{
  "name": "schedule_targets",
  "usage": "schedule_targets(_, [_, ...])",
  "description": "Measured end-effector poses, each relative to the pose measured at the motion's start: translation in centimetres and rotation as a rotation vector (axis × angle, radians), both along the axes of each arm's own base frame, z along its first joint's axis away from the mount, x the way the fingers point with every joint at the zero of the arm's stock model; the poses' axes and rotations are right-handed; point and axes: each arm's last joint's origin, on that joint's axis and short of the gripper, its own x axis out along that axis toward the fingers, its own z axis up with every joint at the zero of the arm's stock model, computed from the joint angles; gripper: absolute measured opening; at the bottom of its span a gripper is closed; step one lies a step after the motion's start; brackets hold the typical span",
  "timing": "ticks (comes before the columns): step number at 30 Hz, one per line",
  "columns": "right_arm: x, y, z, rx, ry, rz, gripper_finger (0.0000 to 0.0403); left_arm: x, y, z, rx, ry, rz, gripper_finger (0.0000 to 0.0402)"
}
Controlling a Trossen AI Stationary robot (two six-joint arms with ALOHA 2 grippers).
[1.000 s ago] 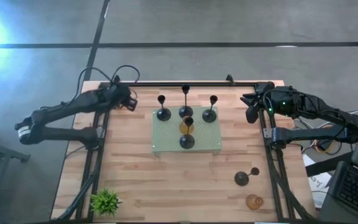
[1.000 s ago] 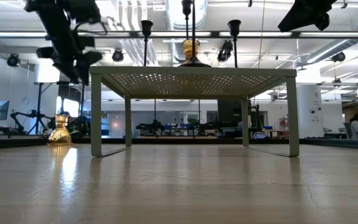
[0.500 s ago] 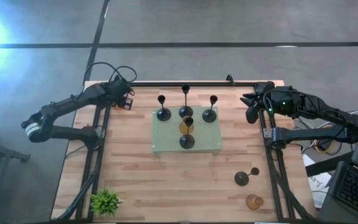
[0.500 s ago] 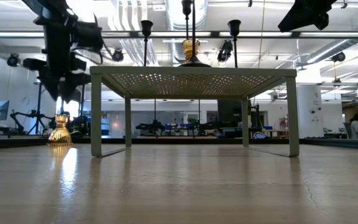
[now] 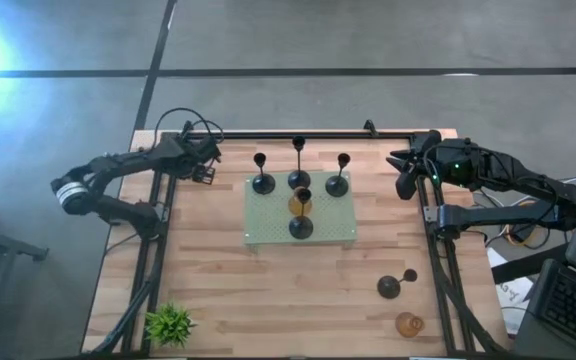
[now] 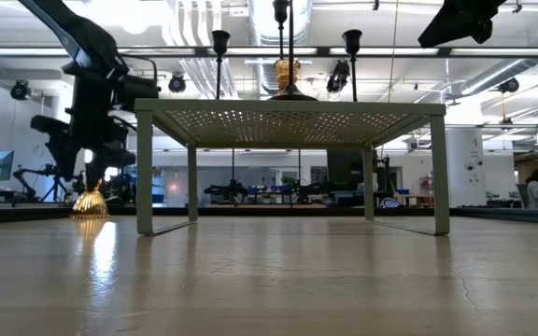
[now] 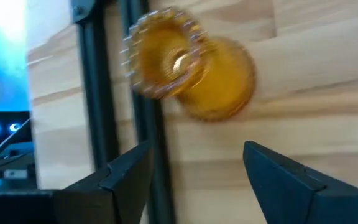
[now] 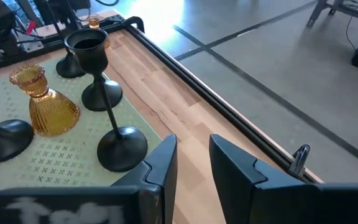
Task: Pick & Place candle stick holders
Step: Align the top left yellow glass candle holder with the black candle holder on the shelf
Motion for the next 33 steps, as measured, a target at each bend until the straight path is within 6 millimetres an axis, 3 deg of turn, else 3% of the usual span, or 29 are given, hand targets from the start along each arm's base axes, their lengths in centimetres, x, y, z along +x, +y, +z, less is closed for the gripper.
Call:
schedule_targets(9, [0.0, 0.0, -0.1, 0.004, 0.006, 0.0, 0.0091, 0.5, 0.9, -2.1, 0.115, -0.008, 0.014, 0.0287])
schedule_targets(24, [-0.2, 0.0, -0.6, 0.011, 0.055, 0.001, 0.0084, -0.8, 0.2, -5.4, 0.356, -0.175, 0.088, 0.0289])
schedule_targets(33, [-0.2, 0.0, -0.5, 0.007, 0.052, 0.003, 0.0095, -1.6, -0.4, -5.9, 0.529, -0.299, 0.153, 0.0289])
